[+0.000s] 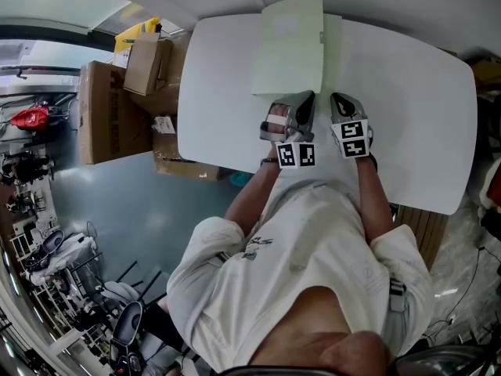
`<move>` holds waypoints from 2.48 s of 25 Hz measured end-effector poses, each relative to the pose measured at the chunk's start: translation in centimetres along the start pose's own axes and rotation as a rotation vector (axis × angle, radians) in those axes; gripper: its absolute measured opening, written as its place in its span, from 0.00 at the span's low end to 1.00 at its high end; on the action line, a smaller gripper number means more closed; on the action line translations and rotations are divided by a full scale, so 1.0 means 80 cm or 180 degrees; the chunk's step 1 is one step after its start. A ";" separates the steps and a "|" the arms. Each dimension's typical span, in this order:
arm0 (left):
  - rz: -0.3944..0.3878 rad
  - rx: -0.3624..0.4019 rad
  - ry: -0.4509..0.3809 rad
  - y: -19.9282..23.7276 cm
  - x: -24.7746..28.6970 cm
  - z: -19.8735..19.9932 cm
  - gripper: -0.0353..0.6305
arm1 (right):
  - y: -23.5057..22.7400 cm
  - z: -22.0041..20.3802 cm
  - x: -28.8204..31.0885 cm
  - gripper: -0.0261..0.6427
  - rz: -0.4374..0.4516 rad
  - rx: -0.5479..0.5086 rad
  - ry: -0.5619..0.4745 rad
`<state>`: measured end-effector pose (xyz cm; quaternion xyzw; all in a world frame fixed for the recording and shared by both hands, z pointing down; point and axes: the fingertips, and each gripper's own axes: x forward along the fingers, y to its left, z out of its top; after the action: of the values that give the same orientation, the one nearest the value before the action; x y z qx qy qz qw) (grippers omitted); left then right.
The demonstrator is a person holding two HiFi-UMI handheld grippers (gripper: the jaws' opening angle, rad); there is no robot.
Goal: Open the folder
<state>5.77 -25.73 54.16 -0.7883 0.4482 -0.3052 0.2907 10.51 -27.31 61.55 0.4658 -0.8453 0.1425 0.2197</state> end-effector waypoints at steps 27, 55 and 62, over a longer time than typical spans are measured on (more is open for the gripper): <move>0.0545 -0.0601 -0.0159 0.152 -0.081 -0.043 0.06 | 0.001 -0.004 0.004 0.04 -0.0798 0.0000 0.0452; 0.0729 -0.1394 -0.0269 0.246 -0.122 -0.144 0.06 | 0.083 0.070 0.053 0.04 -0.1011 -0.0427 0.0655; 0.0779 -0.1473 -0.0193 0.269 -0.132 -0.182 0.07 | 0.184 0.094 0.105 0.04 -0.0495 -0.0297 0.0474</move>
<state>-20.76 -28.32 45.49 -0.7825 0.5892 -0.1334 0.1508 -7.76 -28.99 58.73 0.5073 -0.7937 0.1197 0.3138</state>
